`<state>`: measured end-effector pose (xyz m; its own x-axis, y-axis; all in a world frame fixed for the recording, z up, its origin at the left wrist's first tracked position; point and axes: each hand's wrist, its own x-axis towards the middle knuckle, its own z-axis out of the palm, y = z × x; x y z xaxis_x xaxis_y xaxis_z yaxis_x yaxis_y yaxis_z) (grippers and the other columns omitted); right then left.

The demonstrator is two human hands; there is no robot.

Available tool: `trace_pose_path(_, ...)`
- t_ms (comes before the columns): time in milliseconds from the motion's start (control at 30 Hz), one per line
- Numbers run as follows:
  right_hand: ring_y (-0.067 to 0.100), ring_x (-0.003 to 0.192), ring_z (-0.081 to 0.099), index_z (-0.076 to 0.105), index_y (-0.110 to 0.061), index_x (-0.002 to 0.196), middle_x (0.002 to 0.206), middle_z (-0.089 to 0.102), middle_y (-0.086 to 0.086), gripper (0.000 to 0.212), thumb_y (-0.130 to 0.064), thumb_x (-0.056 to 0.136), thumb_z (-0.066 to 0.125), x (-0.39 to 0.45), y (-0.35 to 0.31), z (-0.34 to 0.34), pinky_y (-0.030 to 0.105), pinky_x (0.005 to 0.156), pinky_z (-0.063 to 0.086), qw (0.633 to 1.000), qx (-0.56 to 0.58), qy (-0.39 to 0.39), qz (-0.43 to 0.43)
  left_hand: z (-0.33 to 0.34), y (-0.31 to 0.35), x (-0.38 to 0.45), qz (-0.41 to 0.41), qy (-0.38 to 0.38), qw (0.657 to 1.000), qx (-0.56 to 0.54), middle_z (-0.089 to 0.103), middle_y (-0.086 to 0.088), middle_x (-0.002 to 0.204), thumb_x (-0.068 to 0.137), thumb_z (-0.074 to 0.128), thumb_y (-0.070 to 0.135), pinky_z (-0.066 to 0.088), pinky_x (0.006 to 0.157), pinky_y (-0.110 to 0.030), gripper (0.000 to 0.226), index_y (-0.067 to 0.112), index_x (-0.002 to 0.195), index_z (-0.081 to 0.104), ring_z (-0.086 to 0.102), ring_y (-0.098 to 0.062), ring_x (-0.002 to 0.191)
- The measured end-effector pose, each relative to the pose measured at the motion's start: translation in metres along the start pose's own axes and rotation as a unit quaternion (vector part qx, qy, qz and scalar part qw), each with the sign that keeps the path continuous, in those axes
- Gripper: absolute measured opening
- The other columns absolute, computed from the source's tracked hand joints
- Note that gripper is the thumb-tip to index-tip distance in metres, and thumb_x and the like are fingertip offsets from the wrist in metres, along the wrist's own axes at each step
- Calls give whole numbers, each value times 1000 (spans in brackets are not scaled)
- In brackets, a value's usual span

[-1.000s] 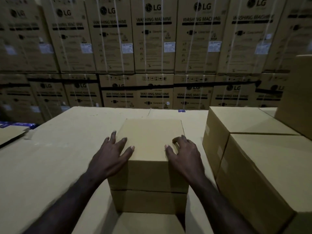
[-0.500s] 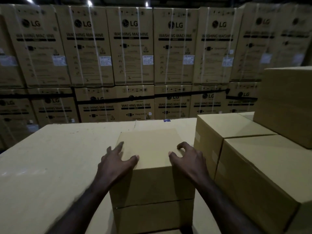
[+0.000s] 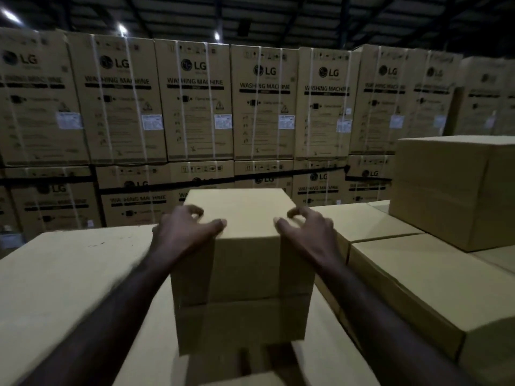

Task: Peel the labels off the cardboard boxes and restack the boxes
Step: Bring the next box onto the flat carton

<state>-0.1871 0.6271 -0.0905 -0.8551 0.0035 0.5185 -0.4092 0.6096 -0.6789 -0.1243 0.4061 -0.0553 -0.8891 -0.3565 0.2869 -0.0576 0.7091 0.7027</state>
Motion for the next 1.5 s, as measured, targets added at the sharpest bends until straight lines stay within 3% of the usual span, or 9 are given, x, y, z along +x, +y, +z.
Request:
trace_pose_path(100,14,86,62,62,-21,120,110,63,2,44,-49,86,65,28,-25,-30,34,71,58,998,18,55,-34,-22,38,15,49,34,998,-29,55,-13,132,78,72,49,54,82,-40,67,17,134,53,59,-23,104)
trace_pose_path(233,-2,72,55,62,-18,119,96,57,-7,39,-43,90,62,59,-50,-77,20,56,50,990,42,111,-79,-43,93,26,108,65,990,-56,56,-11,130,79,72,47,48,60,-26,67,18,135,51,55,-10,80)
trace_pose_path(333,-2,69,53,63,-19,116,84,49,-15,34,-43,93,59,78,-55,-114,17,53,44,985,40,143,-93,-45,130,28,160,71,983,-61,57,-9,127,79,72,48,52,67,-27,68,14,134,51,56,-8,81)
trace_pose_path(433,-3,71,50,62,-19,119,95,54,-7,37,-45,94,57,98,-47,-151,17,55,41,980,16,171,-101,-35,163,27,190,72,978,-45,61,-8,118,78,69,55,57,74,-34,71,12,132,53,61,-12,84)
trace_pose_path(600,13,86,61,63,-19,119,103,63,1,43,-51,91,57,123,-8,-205,31,72,55,978,12,190,-89,4,219,21,194,66,978,-36,60,-4,102,77,68,60,59,78,-41,68,11,122,58,63,-18,87)
trace_pose_path(867,-1,72,54,66,-17,110,77,53,-14,33,-44,94,56,156,76,-272,23,66,50,979,-6,182,-91,93,285,16,165,27,985,-48,63,-6,107,78,67,58,59,79,-42,66,9,123,58,64,-23,93)
trace_pose_path(1100,-1,68,55,70,-16,102,81,60,-8,31,-44,93,58,183,129,-294,14,54,40,979,-4,165,-116,141,321,20,132,24,991,-31,64,-10,107,78,67,58,57,83,-46,65,10,120,59,64,-26,96)
trace_pose_path(1367,8,76,64,74,-13,98,93,72,0,39,-48,91,59,197,180,-306,27,70,55,978,1,159,-138,178,345,21,118,9,993,3,63,-3,90,79,65,58,58,71,-37,58,9,110,63,64,-21,84)
trace_pose_path(1500,22,115,59,75,-13,83,113,71,8,37,-45,90,59,196,197,-302,31,94,42,964,-35,198,-175,191,348,20,112,14,993,18,68,-7,88,79,64,60,60,75,-44,56,10,104,66,68,-22,79)
